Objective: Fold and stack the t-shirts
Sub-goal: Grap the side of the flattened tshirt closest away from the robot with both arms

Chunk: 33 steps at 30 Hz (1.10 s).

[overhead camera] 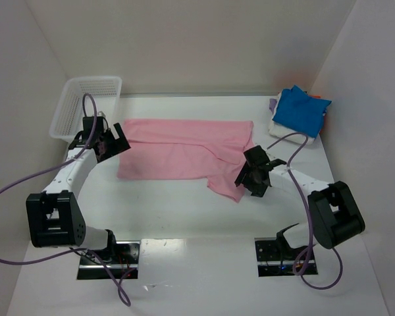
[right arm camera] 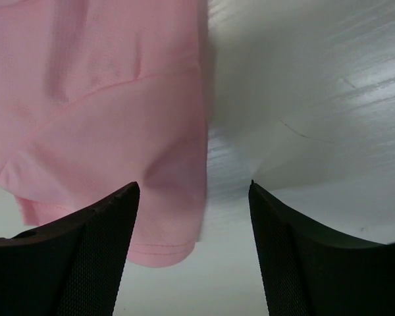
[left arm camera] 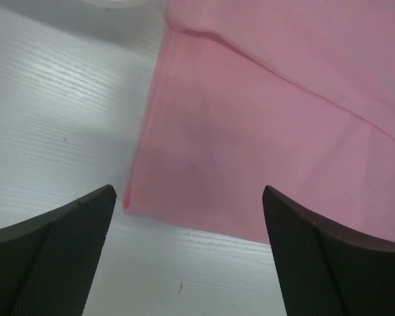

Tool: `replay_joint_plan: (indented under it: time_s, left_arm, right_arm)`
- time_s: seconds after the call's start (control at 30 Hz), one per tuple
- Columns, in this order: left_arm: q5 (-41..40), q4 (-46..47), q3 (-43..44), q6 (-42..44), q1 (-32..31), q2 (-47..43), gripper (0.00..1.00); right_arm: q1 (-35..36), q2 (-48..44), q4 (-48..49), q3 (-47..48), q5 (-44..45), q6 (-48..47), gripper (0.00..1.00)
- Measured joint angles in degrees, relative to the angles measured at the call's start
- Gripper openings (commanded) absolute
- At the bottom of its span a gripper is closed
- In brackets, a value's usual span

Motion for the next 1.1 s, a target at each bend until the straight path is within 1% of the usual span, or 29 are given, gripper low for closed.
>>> replay_joint_plan:
  time_s: [0.07, 0.17, 0.2, 0.23, 0.27, 0.33, 0.47, 0.57, 0.63, 0.8, 0.93, 1.1]
  left_arm:
    - [0.42, 0.04, -0.05, 0.00, 1.09, -0.05, 1.00]
    - [0.72, 0.04, -0.11, -0.02, 1.82, -0.05, 1.00]
    - [0.85, 0.02, -0.11, -0.02, 1.89, -0.05, 1.00]
    - [0.97, 0.02, -0.11, -0.02, 1.88, -0.05, 1.00]
    - [1.09, 0.04, -0.11, -0.02, 1.87, -0.05, 1.00]
    - [1.34, -0.02, -0.11, -0.01, 1.87, -0.05, 1.00]
    - [1.93, -0.07, -0.19, -0.19, 1.87, -0.09, 0.96]
    - [3.90, -0.02, -1.90, -1.23, 1.87, -1.06, 0.90]
    - [5.19, 0.21, -3.34, -2.36, 1.87, -1.68, 0.88]
    - [6.67, 0.37, -7.00, -5.05, 1.87, -2.34, 0.86]
    - [5.91, -0.17, -8.03, -6.33, 1.87, -2.34, 0.86]
    - [2.09, -0.75, -8.05, -7.95, 0.84, -2.11, 0.86]
  right_arm:
    - [0.00, 1.22, 0.39, 0.92, 0.11, -0.26, 0.66]
    - [0.00, 2.88, 1.02, 2.12, 0.26, -0.63, 0.54]
    - [0.00, 3.16, 1.17, 2.29, 0.28, -0.67, 0.47]
    - [0.00, 3.36, 1.43, 2.38, 0.28, -0.70, 0.44]
    - [0.00, 3.63, 1.66, 2.40, 0.34, -0.74, 0.38]
    - [0.00, 4.07, 2.08, 2.50, 0.28, -0.84, 0.33]
    - [0.00, 4.67, 2.40, 2.75, 0.14, -1.00, 0.19]
    - [0.00, 4.83, 2.67, 2.75, 0.06, -1.07, 0.15]
    - [0.00, 4.84, 2.75, 2.75, 0.04, -1.08, 0.15]
    - [0.00, 4.83, 2.76, 2.75, 0.07, -1.09, 0.15]
    - [0.00, 4.83, 2.76, 2.75, 0.07, -1.21, 0.15]
    - [0.00, 4.83, 2.76, 2.79, 0.02, -1.71, 0.15]
